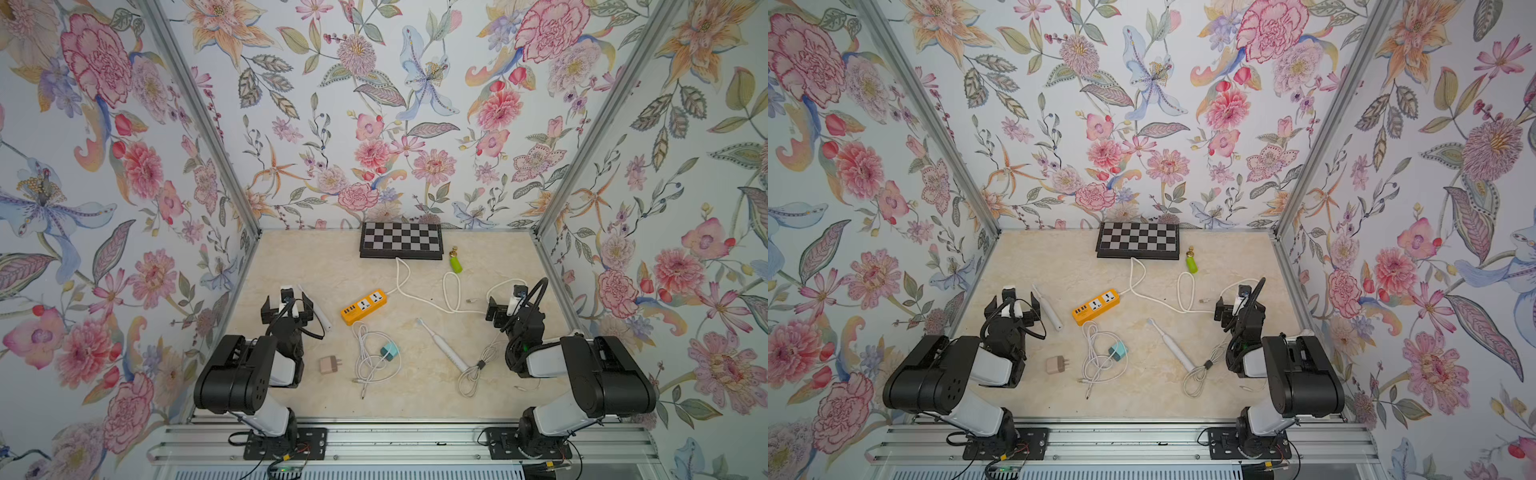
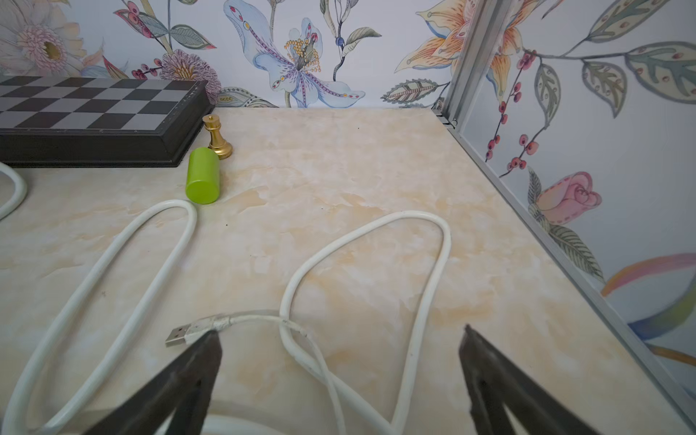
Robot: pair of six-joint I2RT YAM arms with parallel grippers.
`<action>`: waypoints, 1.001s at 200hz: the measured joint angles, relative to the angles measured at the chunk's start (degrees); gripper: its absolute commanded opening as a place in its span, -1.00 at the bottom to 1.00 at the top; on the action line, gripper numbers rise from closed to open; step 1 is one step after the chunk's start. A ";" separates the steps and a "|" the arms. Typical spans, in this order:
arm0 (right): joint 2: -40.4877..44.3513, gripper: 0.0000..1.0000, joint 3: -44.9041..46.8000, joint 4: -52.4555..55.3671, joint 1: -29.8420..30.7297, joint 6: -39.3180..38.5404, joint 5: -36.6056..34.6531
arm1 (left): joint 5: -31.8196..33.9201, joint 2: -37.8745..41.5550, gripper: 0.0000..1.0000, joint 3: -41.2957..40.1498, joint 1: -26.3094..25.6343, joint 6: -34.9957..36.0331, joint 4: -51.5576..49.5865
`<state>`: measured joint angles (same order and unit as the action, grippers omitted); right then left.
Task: Charge the electric toothbrush
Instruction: Move the socket to the center of the board.
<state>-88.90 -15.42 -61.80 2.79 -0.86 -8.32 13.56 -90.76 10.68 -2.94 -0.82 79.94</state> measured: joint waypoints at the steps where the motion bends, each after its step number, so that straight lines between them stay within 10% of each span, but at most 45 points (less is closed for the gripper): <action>1: 0.00 0.99 0.00 0.00 0.00 0.00 0.00 | -0.04 0.00 0.98 0.00 0.00 -0.02 0.00; 200: 0.00 0.99 0.00 0.00 0.00 0.00 0.00 | -1.20 0.00 0.98 0.00 0.00 0.00 -0.26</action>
<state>-88.90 -15.42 -61.80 2.79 -0.86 -8.32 12.36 -90.76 10.68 -2.94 -0.82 79.68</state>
